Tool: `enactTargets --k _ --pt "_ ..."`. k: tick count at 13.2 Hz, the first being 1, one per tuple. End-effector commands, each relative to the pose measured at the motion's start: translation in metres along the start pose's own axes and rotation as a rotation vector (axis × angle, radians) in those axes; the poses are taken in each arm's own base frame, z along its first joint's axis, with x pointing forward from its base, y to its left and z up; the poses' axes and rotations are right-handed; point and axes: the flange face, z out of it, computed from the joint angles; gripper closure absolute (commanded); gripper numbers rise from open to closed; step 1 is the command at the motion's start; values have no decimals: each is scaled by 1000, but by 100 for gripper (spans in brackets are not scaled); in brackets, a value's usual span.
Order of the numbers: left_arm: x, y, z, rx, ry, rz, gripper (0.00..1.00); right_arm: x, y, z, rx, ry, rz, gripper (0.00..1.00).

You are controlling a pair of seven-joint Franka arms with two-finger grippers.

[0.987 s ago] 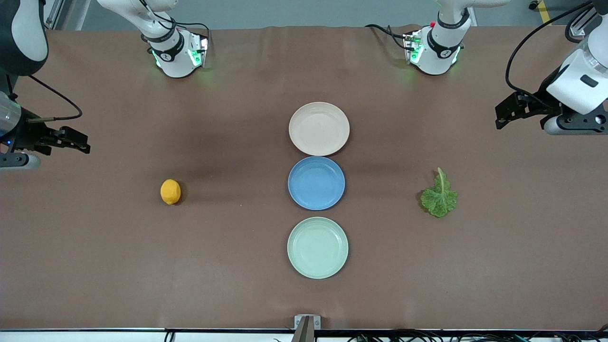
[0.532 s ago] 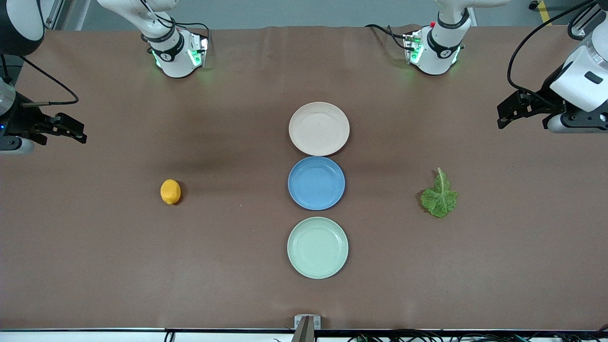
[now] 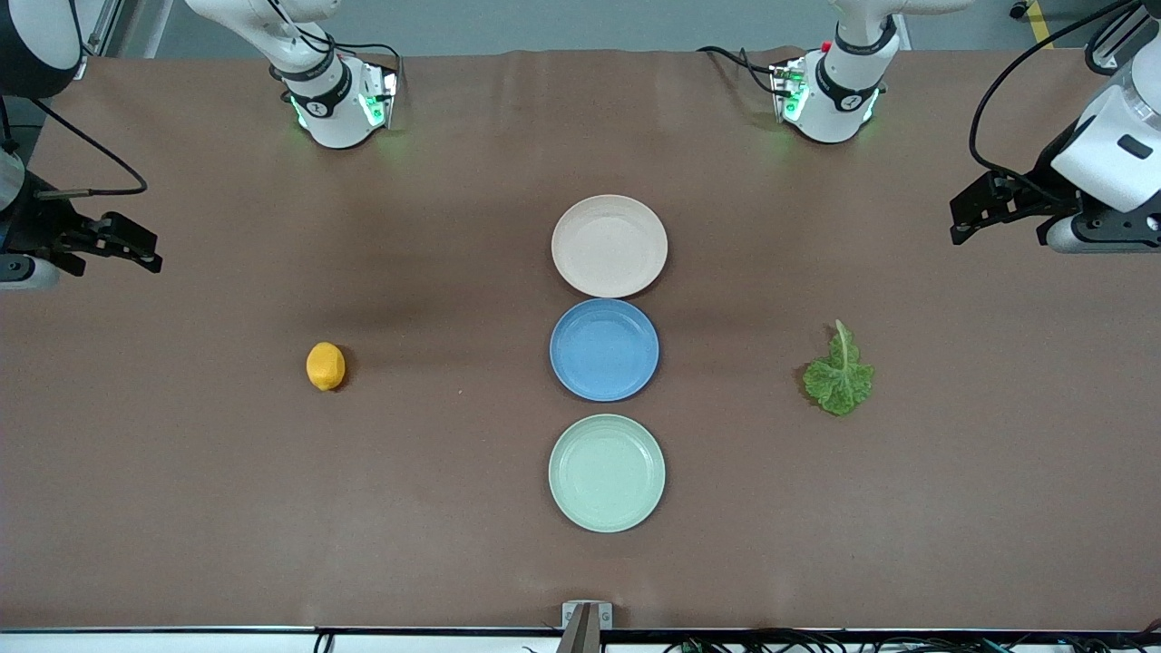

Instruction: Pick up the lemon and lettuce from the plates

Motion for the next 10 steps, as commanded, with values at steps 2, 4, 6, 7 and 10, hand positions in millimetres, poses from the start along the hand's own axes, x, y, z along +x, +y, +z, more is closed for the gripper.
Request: enactTargets --k 2,4,6,7,10 --pt "-3 -2 -4 -2 -10 3 0 -13 0 -4 -1 6 -2 0" --pt "-1 -2 -2 -2 -14 3 0 -14 -1 -2 8 5 3 0" --pt "-1 -2 -1 -2 -17 3 0 -16 -1 -1 10 -1 5 0" --pt "-1 -1 -1 -2 -17 4 0 -17 -1 -3 10 4 5 0" --pt "-1 -2 1 4 -27 -1 0 -19 -1 -5 10 6 15 0"
